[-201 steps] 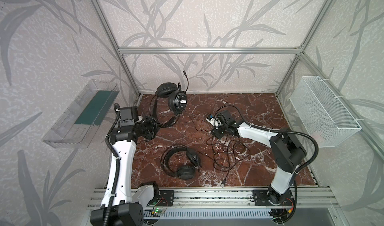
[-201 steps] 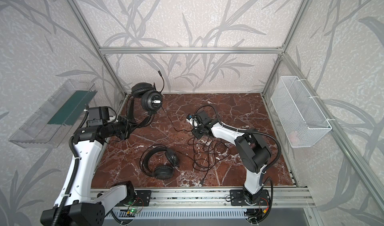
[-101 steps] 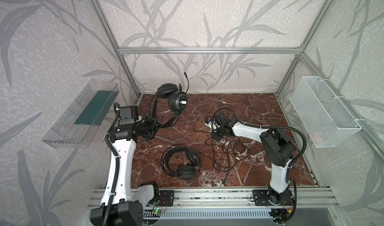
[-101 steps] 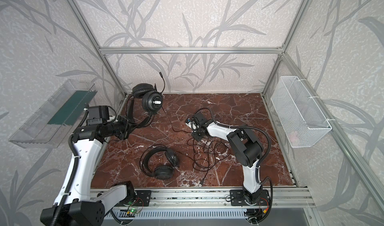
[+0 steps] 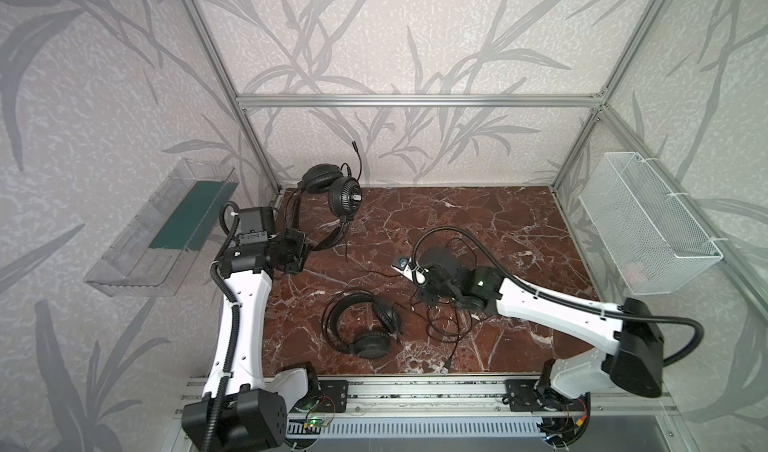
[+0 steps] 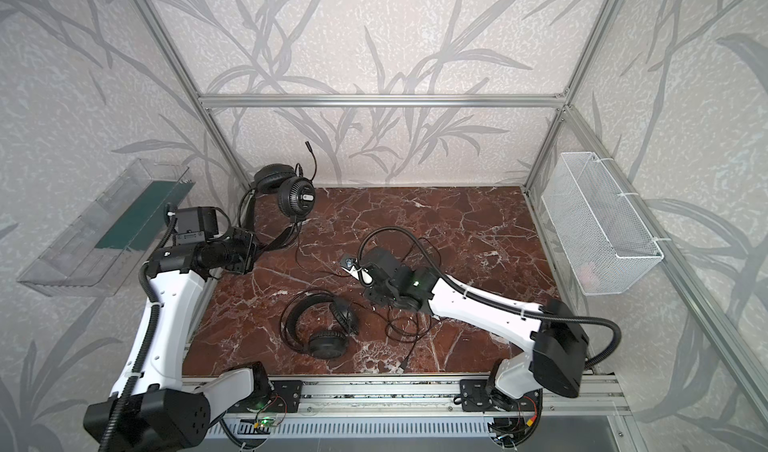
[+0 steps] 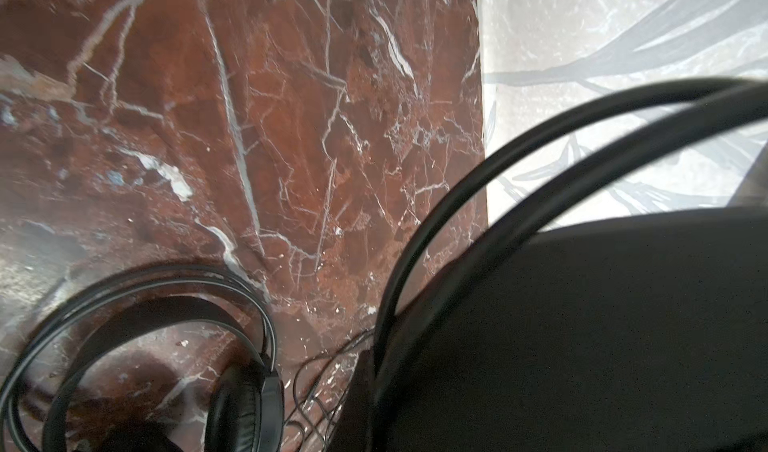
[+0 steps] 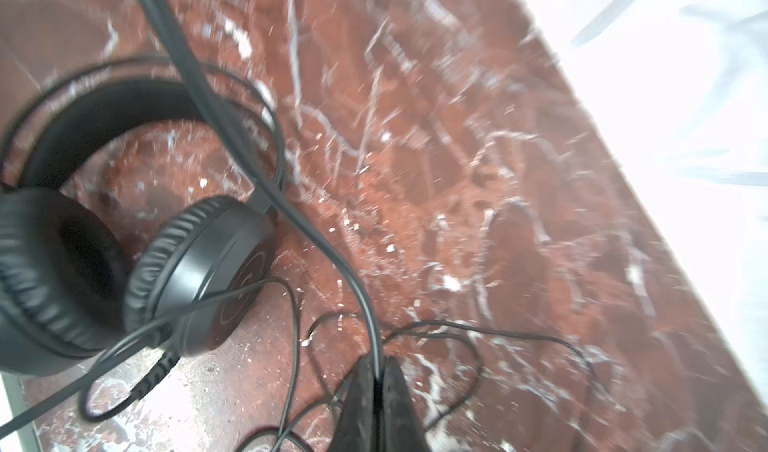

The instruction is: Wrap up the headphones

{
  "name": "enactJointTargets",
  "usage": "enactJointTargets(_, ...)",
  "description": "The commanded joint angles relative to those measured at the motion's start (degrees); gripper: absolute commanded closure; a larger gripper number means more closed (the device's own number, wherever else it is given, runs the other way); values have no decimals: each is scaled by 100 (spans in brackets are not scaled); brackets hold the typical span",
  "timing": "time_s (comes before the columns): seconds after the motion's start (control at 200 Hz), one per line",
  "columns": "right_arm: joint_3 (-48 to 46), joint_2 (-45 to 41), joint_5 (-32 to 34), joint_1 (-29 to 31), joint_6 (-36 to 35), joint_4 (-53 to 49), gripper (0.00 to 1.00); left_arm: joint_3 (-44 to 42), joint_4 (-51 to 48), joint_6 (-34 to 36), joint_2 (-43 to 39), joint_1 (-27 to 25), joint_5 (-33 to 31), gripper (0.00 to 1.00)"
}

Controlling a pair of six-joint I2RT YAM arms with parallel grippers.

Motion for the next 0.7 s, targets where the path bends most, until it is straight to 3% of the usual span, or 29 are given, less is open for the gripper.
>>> enactJointTargets(0.0, -481, -381, 38, 107, -25, 81, 100, 235, 256, 103, 62, 9, -77, 100)
enactJointTargets(0.08, -538, -543, -197, 85, -27, 146, 100, 152, 363, 98, 53, 3, 71, 100)
enactJointTargets(0.18, -207, -832, -969, 118, -128, -263, 100, 311, 151, 338, 50, -26, -180, 100)
enactJointTargets(0.255, 141, -855, -938, 355, -353, -757, 100, 519, 57, 571, 141, -124, -347, 100)
enactJointTargets(0.405, 1276, -473, 273, 1036, -944, -2235, 100, 1079, -235, 1357, 577, -679, -797, 100)
enactJointTargets(0.605, 2882, -208, 1371, 1331, -1785, -2835, 100, 1375, -476, 2461, 1137, -1689, -1075, 100)
enactJointTargets(0.695, 2977, -161, 2115, 1322, -2445, -2554, 100, 1239, -541, 2896, 1093, -1928, -1279, 100)
